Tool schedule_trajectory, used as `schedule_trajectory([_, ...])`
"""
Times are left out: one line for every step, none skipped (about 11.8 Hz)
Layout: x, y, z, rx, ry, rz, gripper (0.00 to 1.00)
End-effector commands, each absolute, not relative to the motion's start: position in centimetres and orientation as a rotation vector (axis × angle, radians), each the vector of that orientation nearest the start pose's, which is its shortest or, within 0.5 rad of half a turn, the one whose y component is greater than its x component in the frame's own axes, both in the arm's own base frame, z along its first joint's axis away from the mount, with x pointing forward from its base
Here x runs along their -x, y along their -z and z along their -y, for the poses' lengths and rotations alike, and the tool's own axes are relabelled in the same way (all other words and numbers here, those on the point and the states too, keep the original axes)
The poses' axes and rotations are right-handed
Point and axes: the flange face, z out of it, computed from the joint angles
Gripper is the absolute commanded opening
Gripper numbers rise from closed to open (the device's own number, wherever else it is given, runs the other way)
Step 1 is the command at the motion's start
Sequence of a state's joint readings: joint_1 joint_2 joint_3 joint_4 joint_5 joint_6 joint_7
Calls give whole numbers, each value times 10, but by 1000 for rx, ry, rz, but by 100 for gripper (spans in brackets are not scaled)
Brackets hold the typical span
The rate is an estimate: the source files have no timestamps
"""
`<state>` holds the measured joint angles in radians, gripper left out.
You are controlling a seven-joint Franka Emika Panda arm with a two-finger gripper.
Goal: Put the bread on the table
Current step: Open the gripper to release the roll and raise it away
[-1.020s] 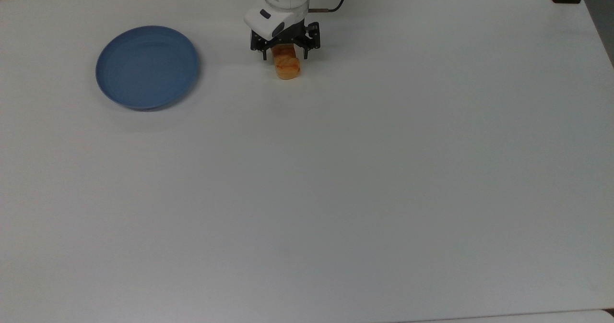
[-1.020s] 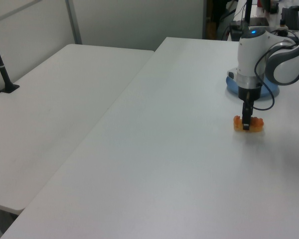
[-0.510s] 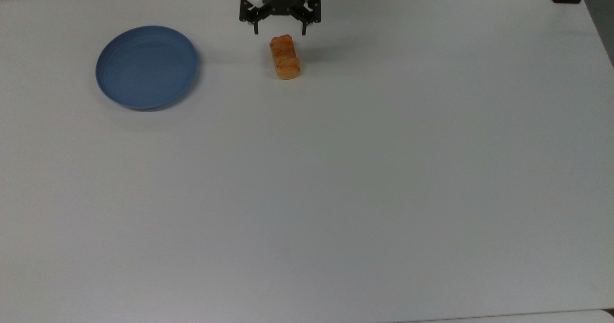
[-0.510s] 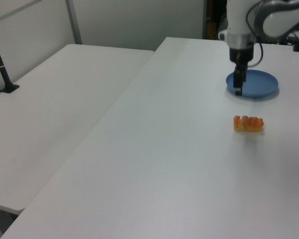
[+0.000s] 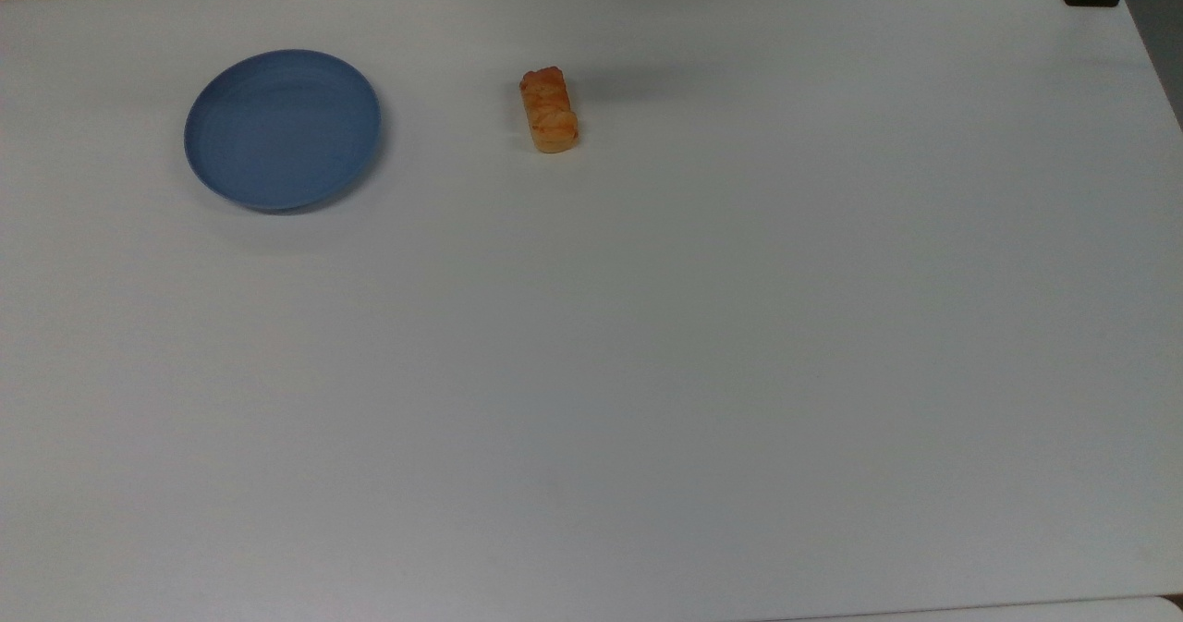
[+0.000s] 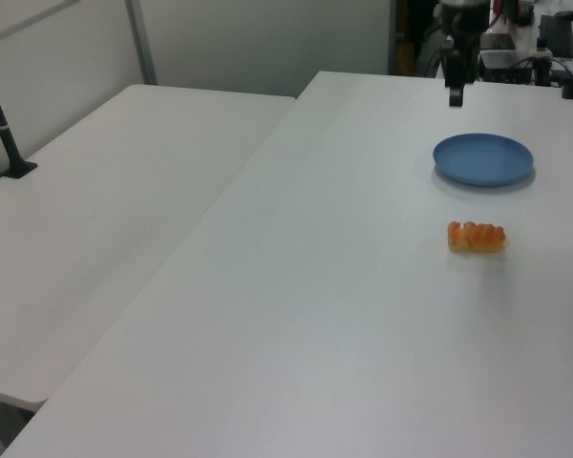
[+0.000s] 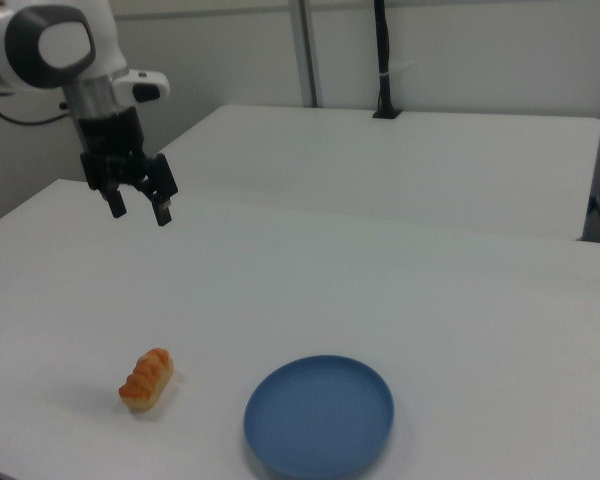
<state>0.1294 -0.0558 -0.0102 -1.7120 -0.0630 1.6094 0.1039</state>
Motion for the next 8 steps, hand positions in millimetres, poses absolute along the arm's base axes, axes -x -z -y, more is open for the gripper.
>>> schedule_trajectory([-535,-626,-29,3204,-32,-33,100])
schedule_trajectory([-536,-634,-23,3204,-6,-44,100])
schedule_trajectory([-537,-636,-18,3203,1,-44,100])
schedule_trajectory([-536,-637,-18,3203,6,-46,100])
schedule_trajectory([-535,-638,-16,3205,6,-52,100])
schedule_trajectory([-535,-638,-13,3205,6,-57,100])
schedule_trajectory([-535,-638,-12,3205,3,-57,100])
schedule_trajectory([-535,-638,-13,3203,5,-59,100])
